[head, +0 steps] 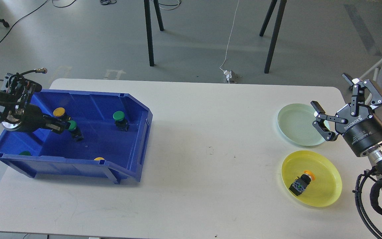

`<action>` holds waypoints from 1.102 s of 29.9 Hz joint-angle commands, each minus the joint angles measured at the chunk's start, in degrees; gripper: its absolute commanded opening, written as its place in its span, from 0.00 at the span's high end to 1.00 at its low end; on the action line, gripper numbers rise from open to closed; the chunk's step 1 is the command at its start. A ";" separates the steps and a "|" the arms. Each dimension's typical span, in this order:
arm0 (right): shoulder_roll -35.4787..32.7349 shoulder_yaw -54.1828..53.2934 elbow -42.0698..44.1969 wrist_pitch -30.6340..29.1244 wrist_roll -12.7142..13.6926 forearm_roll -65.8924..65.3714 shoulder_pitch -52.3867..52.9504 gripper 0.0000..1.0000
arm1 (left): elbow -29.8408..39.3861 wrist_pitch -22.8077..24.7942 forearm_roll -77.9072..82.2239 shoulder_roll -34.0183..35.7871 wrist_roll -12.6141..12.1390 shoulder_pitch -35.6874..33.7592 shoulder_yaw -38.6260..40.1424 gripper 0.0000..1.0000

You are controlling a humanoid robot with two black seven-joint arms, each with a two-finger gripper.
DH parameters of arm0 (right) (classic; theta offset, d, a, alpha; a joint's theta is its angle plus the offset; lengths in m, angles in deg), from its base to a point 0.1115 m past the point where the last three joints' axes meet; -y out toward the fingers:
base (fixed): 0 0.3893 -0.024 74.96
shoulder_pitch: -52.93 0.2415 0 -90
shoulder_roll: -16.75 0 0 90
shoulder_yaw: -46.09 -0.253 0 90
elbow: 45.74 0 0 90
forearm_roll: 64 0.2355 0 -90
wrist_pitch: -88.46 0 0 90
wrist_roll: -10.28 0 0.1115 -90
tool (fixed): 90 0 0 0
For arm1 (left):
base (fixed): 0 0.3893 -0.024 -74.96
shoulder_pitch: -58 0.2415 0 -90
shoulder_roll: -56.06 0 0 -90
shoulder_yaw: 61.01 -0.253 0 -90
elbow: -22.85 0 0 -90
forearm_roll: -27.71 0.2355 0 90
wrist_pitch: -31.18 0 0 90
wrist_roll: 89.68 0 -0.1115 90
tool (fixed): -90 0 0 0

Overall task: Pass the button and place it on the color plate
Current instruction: 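Lower the left gripper into the bin and grasp a green-topped button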

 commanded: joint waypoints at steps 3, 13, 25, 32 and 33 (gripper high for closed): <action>0.09 0.10 0.25 -0.01 0.01 0.00 -0.15 0.02 | 3.64 -0.01 -1.15 3.13 -0.01 -0.31 0.89 0.85; 0.09 0.18 0.42 -0.01 0.01 0.00 -0.24 0.02 | -4.60 -0.01 -1.33 -2.12 -0.01 1.53 0.63 0.57; 0.09 0.18 0.51 -0.01 0.01 0.00 -0.41 0.02 | -17.80 -0.01 -1.32 -11.19 -0.01 3.29 0.45 0.35; 0.09 0.27 0.42 -0.01 0.01 0.00 -0.50 0.02 | -17.89 -0.01 -1.59 -11.28 -0.01 3.38 0.89 0.29; 0.09 0.27 0.42 -0.01 0.01 0.00 -0.50 0.02 | -17.89 -0.01 -1.76 -11.37 -0.01 3.38 0.98 0.28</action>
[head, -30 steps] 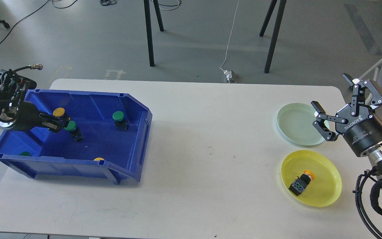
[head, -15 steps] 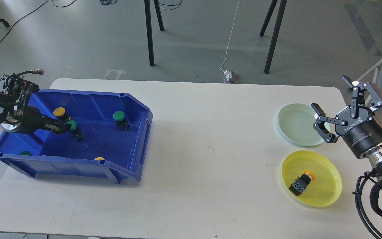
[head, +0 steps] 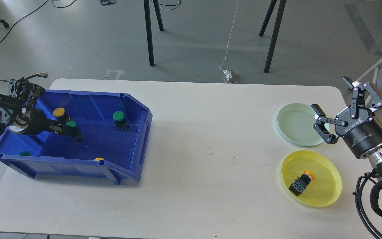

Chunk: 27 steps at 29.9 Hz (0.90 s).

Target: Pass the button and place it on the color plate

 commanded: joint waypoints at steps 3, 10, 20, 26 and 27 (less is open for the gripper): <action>0.00 0.07 -0.08 0.00 0.00 0.00 0.00 0.02 | -0.13 0.00 -2.03 -0.19 0.00 0.15 -0.03 0.26; 0.00 -0.10 -0.08 0.00 0.00 0.00 0.00 0.02 | -1.09 0.00 -4.06 -1.95 0.00 0.15 -0.38 0.25; -0.09 -0.19 -0.08 0.00 0.00 0.00 -0.35 0.02 | -4.87 0.00 -4.15 -4.93 0.00 0.15 -0.11 0.27; -0.09 -0.19 -0.08 0.00 0.00 0.00 -0.44 0.02 | -6.28 0.00 -4.15 -5.90 0.00 0.15 -0.11 0.31; -0.09 -0.19 -0.08 0.00 0.00 0.00 -0.44 0.02 | -6.28 0.00 -4.23 -5.90 0.00 0.15 -0.11 0.31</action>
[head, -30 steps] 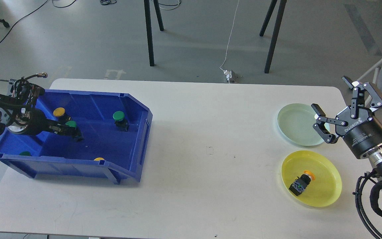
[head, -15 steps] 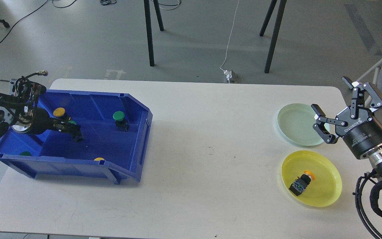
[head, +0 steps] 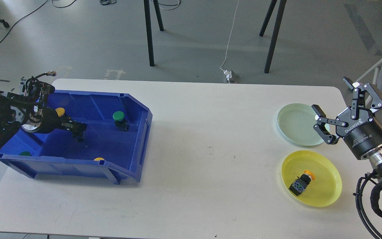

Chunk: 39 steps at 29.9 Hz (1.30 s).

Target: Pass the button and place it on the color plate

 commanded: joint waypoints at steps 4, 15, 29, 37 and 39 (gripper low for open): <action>-0.04 0.00 0.00 0.00 0.00 0.00 -0.01 0.02 | -0.24 0.00 -0.42 0.15 0.00 -0.17 0.00 0.32; 0.05 0.09 0.00 0.00 0.00 0.00 -0.19 0.02 | -0.24 0.00 -0.51 -0.11 0.00 0.09 0.00 0.38; 0.05 0.09 0.00 0.00 -0.09 0.00 -0.36 0.02 | -0.50 -0.31 -1.48 -0.90 0.00 0.36 -0.27 0.43; 0.05 -0.08 0.00 0.00 -0.09 0.00 -0.71 0.02 | -1.90 -1.01 -1.13 -1.78 0.00 0.62 -0.44 0.56; 0.05 -0.08 0.00 0.00 -0.09 0.00 -0.71 0.02 | -2.43 -1.37 -0.95 -1.78 0.00 0.62 -0.44 0.61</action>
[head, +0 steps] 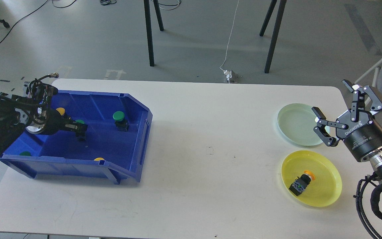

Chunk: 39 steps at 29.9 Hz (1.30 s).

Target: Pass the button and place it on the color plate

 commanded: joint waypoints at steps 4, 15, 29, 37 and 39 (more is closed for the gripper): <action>-0.07 0.04 0.00 0.00 0.00 0.00 -0.02 0.02 | -1.14 -0.65 0.33 -0.12 0.00 0.09 -0.11 0.79; 0.01 -0.04 0.00 0.00 0.00 0.00 -0.02 0.02 | -0.52 0.23 0.15 0.32 0.00 0.27 -0.20 0.86; 1.15 0.13 0.09 0.00 0.09 -0.09 -0.10 0.02 | 28.99 0.90 -3.01 18.41 0.00 -0.87 3.40 0.87; 1.15 0.22 0.09 0.00 0.09 -0.17 -0.11 0.02 | 46.57 0.90 -4.32 30.28 0.00 -0.96 6.91 0.87; 1.15 0.13 0.17 0.00 -0.09 -0.26 -0.11 0.02 | 48.51 0.90 -6.69 31.87 0.00 -0.96 9.19 0.87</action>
